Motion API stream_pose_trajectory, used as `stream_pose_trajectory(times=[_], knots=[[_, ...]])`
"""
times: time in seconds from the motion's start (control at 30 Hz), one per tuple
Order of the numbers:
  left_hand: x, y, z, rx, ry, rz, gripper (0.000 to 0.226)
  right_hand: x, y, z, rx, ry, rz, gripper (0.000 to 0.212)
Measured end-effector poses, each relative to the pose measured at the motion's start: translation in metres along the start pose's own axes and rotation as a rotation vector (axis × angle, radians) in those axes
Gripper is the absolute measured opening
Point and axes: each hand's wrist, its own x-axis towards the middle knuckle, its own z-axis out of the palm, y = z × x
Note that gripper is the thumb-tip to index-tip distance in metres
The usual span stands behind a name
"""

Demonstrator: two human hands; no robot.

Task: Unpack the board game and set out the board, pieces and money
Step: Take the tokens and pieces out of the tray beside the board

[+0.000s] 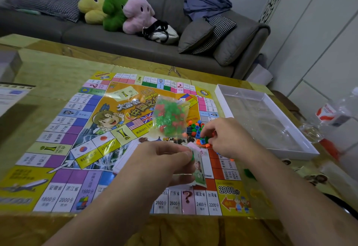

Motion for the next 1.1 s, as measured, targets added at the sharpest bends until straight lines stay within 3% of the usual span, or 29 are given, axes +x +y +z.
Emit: stream_pose_trajectory(times=[0.37, 0.57, 0.73, 0.9, 1.0, 1.1], knots=[[0.001, 0.0, 0.0, 0.027, 0.007, -0.017, 0.008, -0.003, -0.01, 0.004, -0.159, 0.005, -0.045, 0.025], [0.001, -0.001, 0.0, 0.031, 0.019, -0.005, 0.008, -0.004, -0.009, 0.01, -0.224, 0.097, -0.075, 0.019], [0.002, -0.001, -0.002, 0.032, 0.042, 0.011, 0.009, -0.011, 0.005, 0.007, -0.048, 0.21, -0.064, 0.015], [0.002, -0.001, 0.0, 0.012, 0.063, 0.001, 0.009, -0.041, 0.011, -0.004, 0.373, 0.284, 0.003, 0.016], [0.001, -0.002, 0.001, -0.019, 0.078, 0.003, 0.007, -0.071, 0.002, -0.008, 0.694, 0.269, 0.022, 0.018], [0.0, -0.003, 0.004, -0.015, 0.055, 0.016, 0.012, -0.098, -0.015, -0.008, 0.761, 0.226, -0.045, 0.019]])
